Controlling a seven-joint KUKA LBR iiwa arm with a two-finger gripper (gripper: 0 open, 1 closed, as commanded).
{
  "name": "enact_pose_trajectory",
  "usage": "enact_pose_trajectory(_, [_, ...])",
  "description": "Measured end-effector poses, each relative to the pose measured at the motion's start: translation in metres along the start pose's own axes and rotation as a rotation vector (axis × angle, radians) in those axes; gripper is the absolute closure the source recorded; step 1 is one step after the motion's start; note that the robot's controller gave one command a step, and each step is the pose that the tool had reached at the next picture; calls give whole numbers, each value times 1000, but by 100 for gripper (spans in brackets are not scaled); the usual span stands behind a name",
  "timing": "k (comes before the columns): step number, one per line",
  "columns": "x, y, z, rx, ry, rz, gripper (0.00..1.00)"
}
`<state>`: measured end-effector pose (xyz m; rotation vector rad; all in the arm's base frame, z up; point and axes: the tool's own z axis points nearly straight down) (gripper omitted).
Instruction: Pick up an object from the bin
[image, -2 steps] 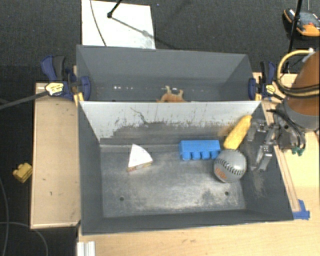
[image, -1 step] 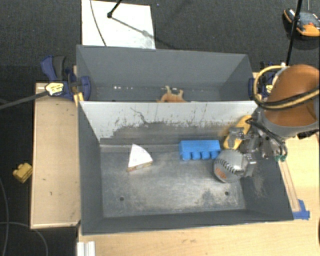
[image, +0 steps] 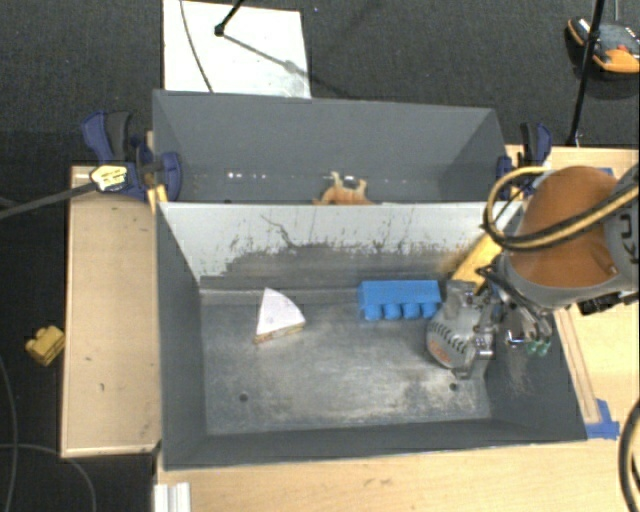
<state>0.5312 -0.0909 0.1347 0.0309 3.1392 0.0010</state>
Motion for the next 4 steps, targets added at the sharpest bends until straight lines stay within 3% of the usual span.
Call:
enact_pose_trajectory(2, [-16, -8, 57, -2, -24, -5, 0])
enact_pose_trajectory(3, [-24, -10, 57, -3, -20, 1, 0])
enact_pose_trajectory(4, [-35, -38, 58, -11, -11, 158, 100])
